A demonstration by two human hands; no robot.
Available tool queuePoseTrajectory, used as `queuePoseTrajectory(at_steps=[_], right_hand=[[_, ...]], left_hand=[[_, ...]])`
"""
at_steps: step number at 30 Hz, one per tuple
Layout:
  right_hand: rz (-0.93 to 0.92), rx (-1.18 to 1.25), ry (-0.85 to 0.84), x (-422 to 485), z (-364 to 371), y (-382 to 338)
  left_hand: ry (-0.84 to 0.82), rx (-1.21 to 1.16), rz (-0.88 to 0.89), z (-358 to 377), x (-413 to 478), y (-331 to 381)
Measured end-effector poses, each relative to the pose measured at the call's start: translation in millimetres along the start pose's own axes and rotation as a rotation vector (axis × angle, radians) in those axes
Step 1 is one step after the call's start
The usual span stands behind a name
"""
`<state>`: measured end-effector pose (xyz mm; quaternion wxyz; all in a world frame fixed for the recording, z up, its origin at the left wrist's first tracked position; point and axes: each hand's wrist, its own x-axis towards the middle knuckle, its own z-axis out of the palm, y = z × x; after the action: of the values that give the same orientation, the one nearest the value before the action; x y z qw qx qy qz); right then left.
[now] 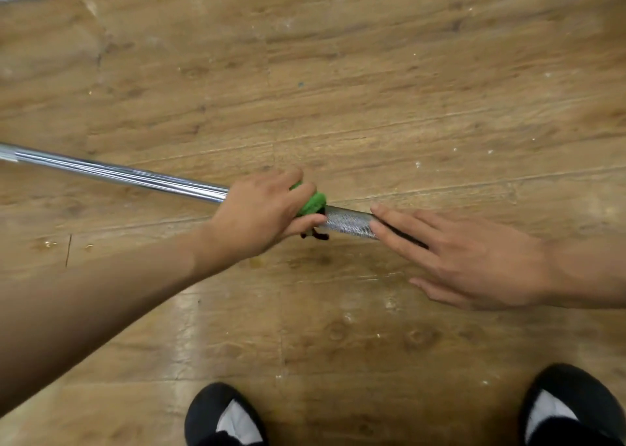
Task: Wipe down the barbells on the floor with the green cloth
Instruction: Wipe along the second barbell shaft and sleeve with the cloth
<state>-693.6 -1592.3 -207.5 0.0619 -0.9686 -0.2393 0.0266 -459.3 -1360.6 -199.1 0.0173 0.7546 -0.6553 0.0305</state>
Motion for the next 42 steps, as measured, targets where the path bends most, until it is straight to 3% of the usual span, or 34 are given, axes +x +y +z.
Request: queuePoseTrajectory(at_steps=[3, 5, 11, 15, 22, 28, 33, 38, 42], right_hand=[[0.025, 0.027, 0.034, -1, 2, -3], [0.049, 0.013, 0.054, 1, 2, -6], [0.065, -0.063, 0.045, -1, 0, -10], [0.053, -0.004, 0.023, -1, -2, -7], [0.063, -0.014, 0.02, 1, 2, -11], [0.07, -0.043, 0.031, -1, 0, -11], [0.065, 0.0, 0.029, -2, 0, -9], [0.065, -0.009, 0.049, 0, 0, -11], [0.078, -0.044, 0.042, 2, -2, -10]], left_hand=[[-0.075, 0.003, -0.265, -11, -27, -49], [-0.065, 0.003, -0.343, -16, -33, -59], [0.082, -0.059, -0.088, 9, 25, 63], [0.068, -0.067, 0.051, 6, 13, 31], [0.034, -0.042, -0.2, -4, -37, -38], [0.111, -0.025, -0.023, 14, 6, 59], [0.111, 0.014, 0.139, 11, -31, 13], [0.09, -0.003, -0.051, 2, -64, -44], [0.167, -0.061, -0.044, 20, -24, 30]])
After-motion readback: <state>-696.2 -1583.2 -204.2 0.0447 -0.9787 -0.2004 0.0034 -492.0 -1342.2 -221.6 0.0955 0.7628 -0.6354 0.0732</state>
